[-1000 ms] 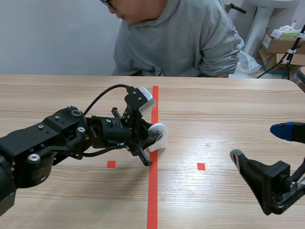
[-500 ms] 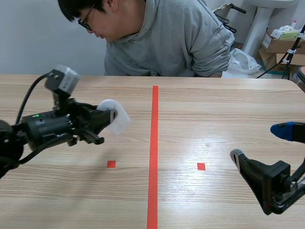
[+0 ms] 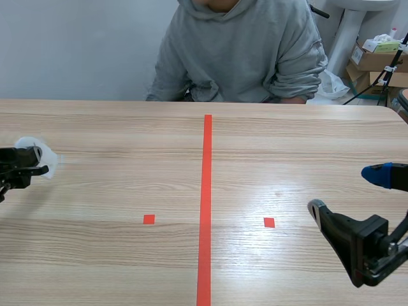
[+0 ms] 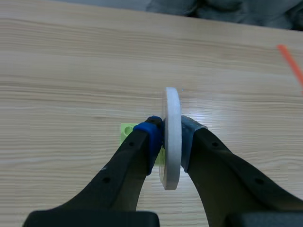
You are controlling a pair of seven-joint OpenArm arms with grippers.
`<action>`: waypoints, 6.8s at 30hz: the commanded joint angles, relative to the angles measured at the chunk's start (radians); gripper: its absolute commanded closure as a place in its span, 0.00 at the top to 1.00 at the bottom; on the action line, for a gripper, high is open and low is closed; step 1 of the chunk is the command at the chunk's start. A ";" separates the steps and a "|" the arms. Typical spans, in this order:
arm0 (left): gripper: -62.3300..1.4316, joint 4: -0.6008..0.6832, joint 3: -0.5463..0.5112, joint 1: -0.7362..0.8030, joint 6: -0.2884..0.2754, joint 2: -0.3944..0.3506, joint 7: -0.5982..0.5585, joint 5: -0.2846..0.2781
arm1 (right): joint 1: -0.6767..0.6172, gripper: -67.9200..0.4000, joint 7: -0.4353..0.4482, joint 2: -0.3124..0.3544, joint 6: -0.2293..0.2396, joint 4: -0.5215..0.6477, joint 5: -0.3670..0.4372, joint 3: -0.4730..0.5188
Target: Do the leaf sorting experiment
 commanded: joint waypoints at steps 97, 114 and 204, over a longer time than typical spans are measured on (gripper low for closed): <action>0.92 0.860 -0.026 0.814 -0.244 -0.033 0.222 -0.083 | 0.011 0.83 0.011 0.002 0.000 0.013 0.008 0.007; 0.92 1.006 -0.015 0.825 -0.266 0.098 0.214 -0.124 | 0.012 0.83 0.010 0.002 0.000 0.013 0.008 0.007; 0.92 0.720 0.076 0.483 -0.288 -0.035 0.198 0.069 | 0.011 0.83 0.006 0.002 0.001 0.013 0.008 0.007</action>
